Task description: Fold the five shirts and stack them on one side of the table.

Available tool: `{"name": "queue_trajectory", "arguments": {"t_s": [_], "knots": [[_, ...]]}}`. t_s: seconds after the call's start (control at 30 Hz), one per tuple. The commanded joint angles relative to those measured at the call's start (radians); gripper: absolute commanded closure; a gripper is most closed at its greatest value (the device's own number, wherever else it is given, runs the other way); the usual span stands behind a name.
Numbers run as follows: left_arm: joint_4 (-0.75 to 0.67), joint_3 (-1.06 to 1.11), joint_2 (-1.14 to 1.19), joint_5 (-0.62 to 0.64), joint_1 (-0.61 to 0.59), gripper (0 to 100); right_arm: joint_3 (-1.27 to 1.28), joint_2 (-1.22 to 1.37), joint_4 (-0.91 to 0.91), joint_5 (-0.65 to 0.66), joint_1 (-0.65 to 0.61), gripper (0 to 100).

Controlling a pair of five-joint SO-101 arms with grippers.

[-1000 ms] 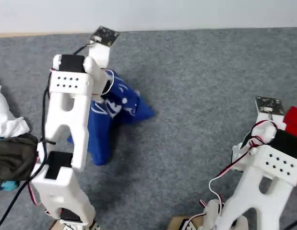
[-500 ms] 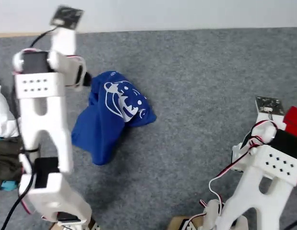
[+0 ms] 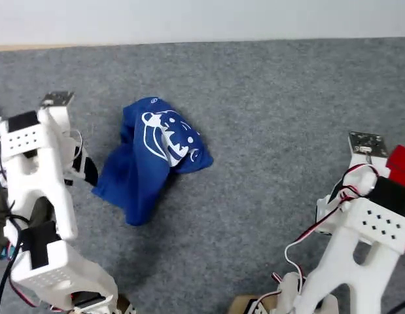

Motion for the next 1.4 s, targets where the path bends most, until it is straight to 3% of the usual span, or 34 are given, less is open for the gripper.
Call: {"name": "queue_trajectory", "arguments": {"t_s": [0.0, 0.3, 0.53, 0.8, 1.1, 1.37], "knots": [[-0.092, 0.053, -0.057, -0.009, -0.003, 79, -0.006, -0.028, 0.036, -0.008, -0.012, 99.0], [-0.315, 0.2, -0.054, -0.005, 0.035, 79, -0.006, -0.028, 0.038, -0.008, -0.013, 99.0], [-0.399, 0.2, 0.069, -0.002, 0.048, 79, -0.006, -0.033, 0.038, -0.008, -0.013, 99.0], [-0.255, 0.019, 0.236, -0.002, 0.071, 80, -0.006, -0.033, 0.038, -0.008, -0.013, 99.0], [-0.057, -0.214, 0.457, -0.009, 0.149, 97, -0.006, -0.035, 0.038, -0.008, -0.013, 99.0], [-0.012, -0.246, 0.388, 0.0, 0.201, 100, -0.006, -0.036, 0.038, -0.009, -0.013, 99.0]]}}
